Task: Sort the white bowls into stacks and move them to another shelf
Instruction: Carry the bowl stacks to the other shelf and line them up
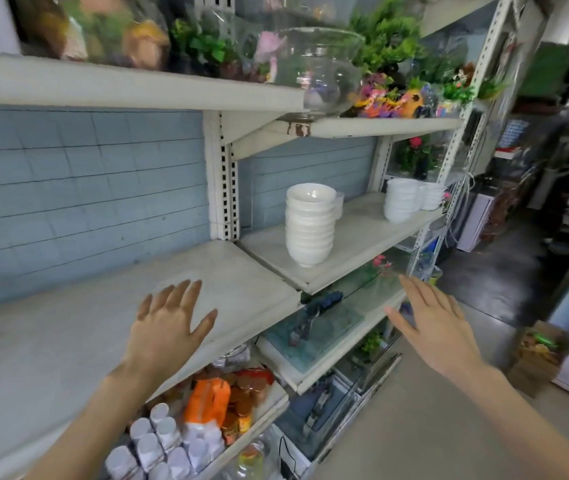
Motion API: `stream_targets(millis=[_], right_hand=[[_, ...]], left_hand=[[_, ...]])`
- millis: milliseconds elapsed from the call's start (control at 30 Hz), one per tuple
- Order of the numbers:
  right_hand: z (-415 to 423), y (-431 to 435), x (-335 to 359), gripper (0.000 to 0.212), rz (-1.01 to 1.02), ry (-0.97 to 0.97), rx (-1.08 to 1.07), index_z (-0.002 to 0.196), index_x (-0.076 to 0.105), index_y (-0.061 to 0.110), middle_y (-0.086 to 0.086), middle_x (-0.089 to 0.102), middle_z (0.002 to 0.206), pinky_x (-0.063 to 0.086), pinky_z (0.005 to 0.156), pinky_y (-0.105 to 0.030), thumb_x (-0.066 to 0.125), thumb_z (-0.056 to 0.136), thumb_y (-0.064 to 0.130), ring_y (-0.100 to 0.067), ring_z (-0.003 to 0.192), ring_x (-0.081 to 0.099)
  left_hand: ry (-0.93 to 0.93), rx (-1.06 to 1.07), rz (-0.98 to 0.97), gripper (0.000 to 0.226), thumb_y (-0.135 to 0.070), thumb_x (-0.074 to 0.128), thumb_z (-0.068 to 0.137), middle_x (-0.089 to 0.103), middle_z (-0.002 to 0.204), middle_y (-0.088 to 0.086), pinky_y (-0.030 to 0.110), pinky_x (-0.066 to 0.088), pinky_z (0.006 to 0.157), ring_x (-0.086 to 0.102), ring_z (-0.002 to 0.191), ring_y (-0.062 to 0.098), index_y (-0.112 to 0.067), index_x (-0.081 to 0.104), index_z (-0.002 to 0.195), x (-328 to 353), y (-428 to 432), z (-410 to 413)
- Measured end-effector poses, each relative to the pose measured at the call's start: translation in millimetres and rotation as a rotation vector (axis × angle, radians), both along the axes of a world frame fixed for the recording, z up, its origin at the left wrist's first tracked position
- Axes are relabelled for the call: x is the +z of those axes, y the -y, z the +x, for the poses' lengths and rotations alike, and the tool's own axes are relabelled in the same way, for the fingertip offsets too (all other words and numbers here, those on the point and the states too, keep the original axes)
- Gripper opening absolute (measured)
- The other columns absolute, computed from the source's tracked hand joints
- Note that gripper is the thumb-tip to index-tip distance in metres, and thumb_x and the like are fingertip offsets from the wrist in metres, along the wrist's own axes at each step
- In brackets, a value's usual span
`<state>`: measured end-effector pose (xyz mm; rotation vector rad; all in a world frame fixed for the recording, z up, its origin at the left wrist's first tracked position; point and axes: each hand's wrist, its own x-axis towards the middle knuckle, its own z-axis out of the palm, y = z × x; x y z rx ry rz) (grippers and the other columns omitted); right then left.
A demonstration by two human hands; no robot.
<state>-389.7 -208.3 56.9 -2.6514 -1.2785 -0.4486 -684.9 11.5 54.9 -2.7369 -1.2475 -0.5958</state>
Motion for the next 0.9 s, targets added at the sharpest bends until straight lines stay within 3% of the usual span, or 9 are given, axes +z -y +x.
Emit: stream_targets(millis=[267, 367, 433, 500, 633, 800, 900], right_hand=[[92.8, -9.4, -13.3, 0.095, 0.038, -0.052, -0.057, 0.148, 0.025, 0.022, 0.003, 0.028, 0.153, 0.022, 0.116, -0.04, -0.006, 0.074, 0.074, -0.018, 0.141, 0.023], [127.6, -24.0, -15.0, 0.08, 0.063, -0.032, -0.063, 0.146, 0.03, 0.02, 0.001, 0.035, 0.15, 0.023, 0.114, -0.038, 0.007, 0.087, 0.07, -0.018, 0.138, 0.03], [151.7, -39.1, -13.2, 0.079, 0.058, -0.038, -0.07, 0.146, 0.028, 0.019, 0.001, 0.034, 0.15, 0.021, 0.114, -0.037, 0.012, 0.086, 0.069, -0.018, 0.138, 0.03], [174.8, -55.2, -12.4, 0.088, 0.022, -0.024, -0.061, 0.148, 0.025, 0.019, 0.0, 0.031, 0.152, 0.021, 0.115, -0.038, 0.003, 0.084, 0.075, -0.018, 0.14, 0.027], [219.3, -82.9, -14.6, 0.095, 0.022, 0.016, -0.039, 0.144, 0.034, 0.016, -0.003, 0.038, 0.148, 0.029, 0.111, -0.043, -0.004, 0.079, 0.074, -0.022, 0.137, 0.034], [262.2, -104.6, -21.1, 0.075, 0.084, 0.031, 0.029, 0.134, 0.05, 0.012, -0.006, 0.056, 0.133, 0.039, 0.102, -0.043, 0.016, 0.088, 0.062, -0.026, 0.123, 0.052], [293.5, -114.6, -26.0, 0.072, 0.089, 0.043, 0.071, 0.136, 0.047, 0.013, -0.006, 0.053, 0.136, 0.038, 0.103, -0.043, 0.019, 0.091, 0.061, -0.025, 0.126, 0.05]], left_hand=[[0.025, -0.068, -0.019, 0.077, -0.059, 0.023, 0.084, 0.062, 0.126, 0.016, 0.056, 0.042, 0.097, 0.058, 0.115, 0.038, -0.005, 0.058, 0.128, -6.5, -26.8, 108.6], [0.0, -0.063, -0.023, 0.075, -0.057, 0.026, 0.085, 0.064, 0.12, 0.017, 0.057, 0.046, 0.092, 0.061, 0.109, 0.039, -0.003, 0.061, 0.123, -10.5, -45.4, 143.8], [-0.026, -0.059, -0.038, 0.074, -0.057, 0.027, 0.086, 0.066, 0.117, 0.018, 0.056, 0.048, 0.089, 0.063, 0.105, 0.039, -0.002, 0.063, 0.12, -11.8, -57.5, 165.3], [-0.023, -0.054, -0.057, 0.073, -0.057, 0.029, 0.086, 0.066, 0.118, 0.017, 0.056, 0.048, 0.09, 0.063, 0.106, 0.038, -0.003, 0.064, 0.118, -13.3, -66.6, 186.1], [0.045, -0.006, -0.11, 0.053, -0.044, 0.054, 0.091, 0.06, 0.129, 0.013, 0.055, 0.04, 0.1, 0.056, 0.118, 0.035, -0.006, 0.058, 0.126, -16.9, -79.1, 222.3], [0.022, 0.075, -0.132, 0.053, -0.042, 0.058, 0.087, 0.061, 0.126, 0.015, 0.056, 0.041, 0.098, 0.057, 0.116, 0.037, -0.004, 0.059, 0.124, -22.3, -88.2, 247.8], [0.011, 0.145, -0.132, 0.053, -0.039, 0.061, 0.085, 0.063, 0.123, 0.018, 0.059, 0.043, 0.095, 0.059, 0.112, 0.04, -0.001, 0.06, 0.122, -24.8, -84.7, 263.9]])
